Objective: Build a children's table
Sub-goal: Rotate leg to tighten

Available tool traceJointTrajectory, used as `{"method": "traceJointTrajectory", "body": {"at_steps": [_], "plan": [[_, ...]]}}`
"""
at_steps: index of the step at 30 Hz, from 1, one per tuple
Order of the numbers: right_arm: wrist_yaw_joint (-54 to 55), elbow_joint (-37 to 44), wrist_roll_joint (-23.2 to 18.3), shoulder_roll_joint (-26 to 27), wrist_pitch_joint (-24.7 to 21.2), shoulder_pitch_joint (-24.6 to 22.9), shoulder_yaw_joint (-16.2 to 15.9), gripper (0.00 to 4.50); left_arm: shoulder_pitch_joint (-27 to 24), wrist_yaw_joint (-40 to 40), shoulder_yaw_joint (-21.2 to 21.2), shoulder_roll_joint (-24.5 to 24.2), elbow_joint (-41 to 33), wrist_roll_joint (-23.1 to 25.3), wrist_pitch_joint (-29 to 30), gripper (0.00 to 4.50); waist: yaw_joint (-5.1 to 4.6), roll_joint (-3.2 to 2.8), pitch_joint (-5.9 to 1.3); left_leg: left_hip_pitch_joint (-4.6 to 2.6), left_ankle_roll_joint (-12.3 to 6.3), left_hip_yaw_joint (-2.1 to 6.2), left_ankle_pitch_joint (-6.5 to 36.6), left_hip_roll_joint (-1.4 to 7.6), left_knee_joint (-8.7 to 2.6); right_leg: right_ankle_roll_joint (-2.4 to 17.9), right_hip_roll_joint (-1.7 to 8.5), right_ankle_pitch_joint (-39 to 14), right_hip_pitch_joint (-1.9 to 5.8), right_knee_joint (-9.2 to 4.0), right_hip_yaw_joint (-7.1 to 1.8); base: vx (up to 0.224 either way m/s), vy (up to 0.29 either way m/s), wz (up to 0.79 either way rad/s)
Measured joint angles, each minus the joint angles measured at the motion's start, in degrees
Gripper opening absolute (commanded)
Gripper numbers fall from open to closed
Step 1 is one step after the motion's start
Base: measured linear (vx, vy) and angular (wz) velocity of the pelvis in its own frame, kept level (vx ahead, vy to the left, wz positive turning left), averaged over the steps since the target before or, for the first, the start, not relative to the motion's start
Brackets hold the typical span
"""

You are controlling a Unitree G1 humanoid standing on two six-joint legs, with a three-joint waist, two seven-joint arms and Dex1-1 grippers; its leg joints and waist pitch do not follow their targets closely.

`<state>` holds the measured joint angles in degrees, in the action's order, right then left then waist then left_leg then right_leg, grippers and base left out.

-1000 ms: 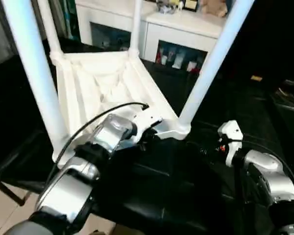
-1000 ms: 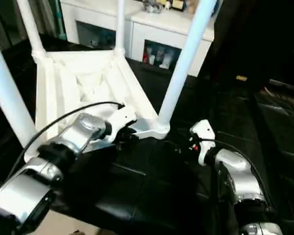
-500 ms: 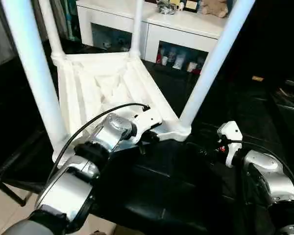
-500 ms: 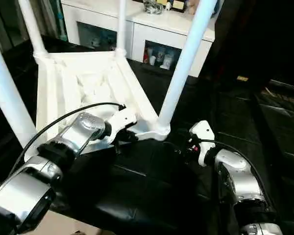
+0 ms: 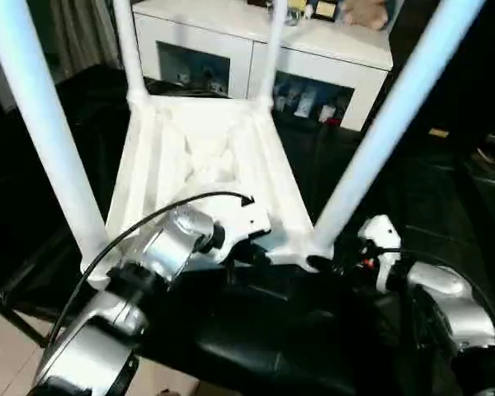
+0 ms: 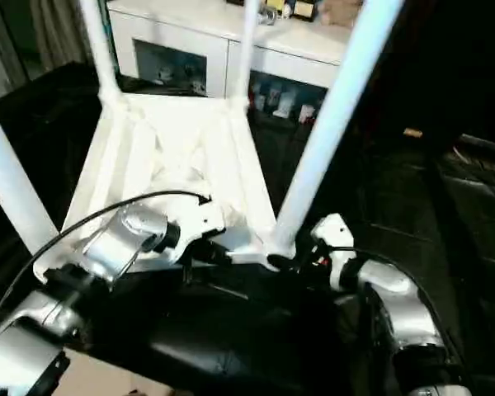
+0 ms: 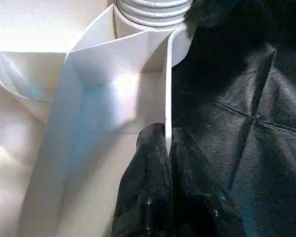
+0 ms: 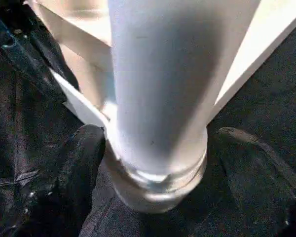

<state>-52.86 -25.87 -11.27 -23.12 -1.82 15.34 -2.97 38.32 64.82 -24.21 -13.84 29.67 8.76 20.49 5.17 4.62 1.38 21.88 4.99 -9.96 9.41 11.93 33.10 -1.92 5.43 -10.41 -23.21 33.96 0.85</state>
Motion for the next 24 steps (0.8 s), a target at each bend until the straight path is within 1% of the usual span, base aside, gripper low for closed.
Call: {"method": "traceJointTrajectory", "body": {"at_steps": [2,3,4,6,8,9,10,12,21,23,24], "plan": [[-0.1,0.0,-0.1,0.2,0.0,0.0,-0.1,3.86,-0.6,0.1,-0.2,-0.1,-1.5,0.0,0.8,0.08,0.02,0.0,0.0,0.02,0.0,-0.01,0.0,0.0,-0.05,0.0,0.0,0.0,-0.03,0.0,0.01,0.0,0.0,0.0],[-0.2,0.0,-0.1,0.3,-0.1,0.0,-0.1,3.68,-0.9,0.2,-0.3,-0.2,-2.1,0.0,1.1,0.02,0.03,0.0,0.0,0.02,0.0,-0.02,0.0,0.0,-0.07,0.0,0.0,0.0,-0.04,0.0,0.01,0.0,0.0,0.0],[-0.2,0.0,-0.1,0.3,-0.1,0.0,-0.1,3.68,-1.0,0.3,-0.4,-0.2,-2.4,0.0,1.3,0.02,0.02,-0.01,0.0,0.01,0.0,-0.03,0.0,0.0,-0.08,0.0,0.0,0.0,-0.04,-0.01,0.01,0.0,0.0,0.0],[-0.5,0.0,-0.3,0.3,-0.2,0.0,-0.2,3.4,-1.2,0.3,-0.3,-0.3,-2.9,0.0,1.7,0.0,-0.04,-0.01,0.01,0.01,0.0,-0.03,0.0,0.0,-0.09,0.0,-0.01,0.0,-0.04,-0.01,0.01,0.0,0.0,0.0],[-1.0,0.0,-0.4,0.3,-0.3,0.0,-0.2,3.28,-1.5,0.3,-0.3,-0.4,-3.4,0.0,1.9,0.0,-0.08,-0.02,0.01,0.01,0.0,-0.03,0.0,0.0,-0.11,-0.1,-0.01,0.0,-0.05,-0.03,0.01,0.0,0.0,0.0],[-1.3,0.0,-0.4,0.4,-0.3,0.0,-0.2,3.1,-1.5,0.3,-0.3,-0.5,-3.6,0.0,2.1,0.0,-0.1,-0.02,0.01,0.02,0.0,-0.03,0.0,0.0,-0.12,-0.1,-0.01,0.0,-0.05,-0.03,0.01,0.0,0.0,0.0],[-1.4,0.0,-0.4,0.4,-0.3,0.0,-0.2,3.1,-1.6,0.3,-0.3,-0.5,-3.7,0.0,2.2,0.0,-0.12,-0.01,0.01,0.02,0.0,-0.03,0.0,0.0,-0.13,-0.1,-0.01,0.0,-0.05,-0.04,0.01,0.0,0.0,0.0],[-1.7,0.0,-0.6,0.4,-0.4,0.0,-0.2,2.85,-2.0,0.2,-0.3,-0.7,-4.6,0.0,3.0,0.0,-0.18,0.01,0.02,0.02,0.0,-0.04,0.0,0.0,-0.14,-0.1,-0.01,-0.1,-0.06,-0.04,0.01,0.0,0.0,0.0],[-1.7,-0.1,-0.9,1.0,-0.5,0.0,0.0,2.68,-2.6,0.0,0.2,-1.0,-5.8,-0.1,3.3,0.0,-0.22,0.0,0.02,0.0,0.01,-0.05,0.0,0.01,-0.22,-0.2,-0.03,-0.1,-0.08,-0.03,0.01,0.0,0.0,0.0],[1.2,-0.9,-0.9,2.3,-0.5,0.1,0.8,2.68,-2.3,-2.1,1.0,0.1,-4.4,-0.1,3.3,0.0,-0.29,-0.07,-0.02,-0.06,0.01,-0.1,0.0,0.0,-0.21,-0.2,-0.02,-0.1,-0.05,0.0,-0.04,0.0,0.0,0.0],[3.3,-1.6,-0.8,3.2,-0.4,0.3,1.4,2.68,-2.2,-3.8,1.4,1.2,-3.3,-0.1,3.3,0.0,-0.38,-0.24,-0.12,-0.09,0.0,-0.14,0.0,-0.02,-0.18,-0.2,0.0,-0.1,-0.03,0.02,-0.1,0.0,0.0,0.0]]}}
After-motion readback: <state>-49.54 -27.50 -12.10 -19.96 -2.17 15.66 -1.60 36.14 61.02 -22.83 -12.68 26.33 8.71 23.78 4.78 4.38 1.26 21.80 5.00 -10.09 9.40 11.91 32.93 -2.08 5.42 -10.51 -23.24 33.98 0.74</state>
